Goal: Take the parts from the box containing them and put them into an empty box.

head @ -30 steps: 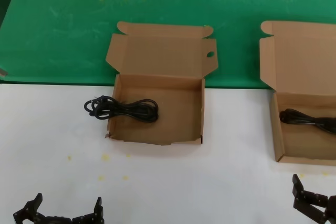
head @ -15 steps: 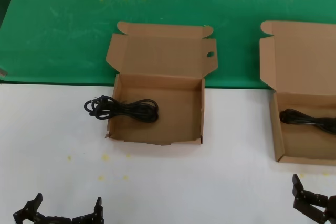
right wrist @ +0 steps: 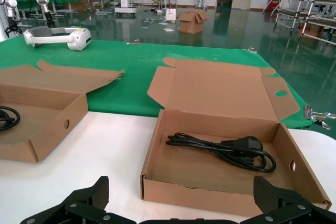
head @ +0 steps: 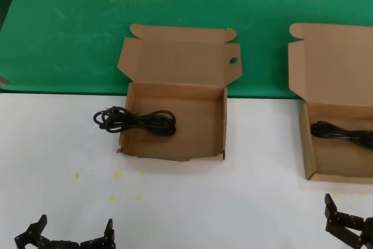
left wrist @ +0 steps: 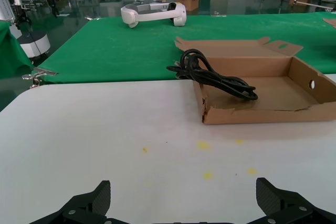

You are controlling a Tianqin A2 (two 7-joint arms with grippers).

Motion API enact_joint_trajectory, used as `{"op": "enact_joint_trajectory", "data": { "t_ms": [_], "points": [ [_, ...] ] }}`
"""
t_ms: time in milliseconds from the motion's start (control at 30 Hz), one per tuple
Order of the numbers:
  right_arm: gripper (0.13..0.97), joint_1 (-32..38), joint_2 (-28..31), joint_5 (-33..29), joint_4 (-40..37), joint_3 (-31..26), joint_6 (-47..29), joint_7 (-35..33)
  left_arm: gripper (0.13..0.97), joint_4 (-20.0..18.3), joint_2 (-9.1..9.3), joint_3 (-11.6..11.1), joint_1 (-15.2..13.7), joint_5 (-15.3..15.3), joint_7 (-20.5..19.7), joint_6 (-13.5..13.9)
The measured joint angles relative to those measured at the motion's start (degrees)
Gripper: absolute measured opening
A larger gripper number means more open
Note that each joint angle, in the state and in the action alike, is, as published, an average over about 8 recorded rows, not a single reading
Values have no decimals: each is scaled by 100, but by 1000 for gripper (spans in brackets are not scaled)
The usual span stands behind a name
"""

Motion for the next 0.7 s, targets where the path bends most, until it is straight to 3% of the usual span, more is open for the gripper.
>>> {"op": "enact_joint_trajectory", "data": {
  "t_ms": [700],
  "points": [
    [966,0,0,0,0,0,0,0,966,0,0,0,0,0,2,0]
  ]
}}
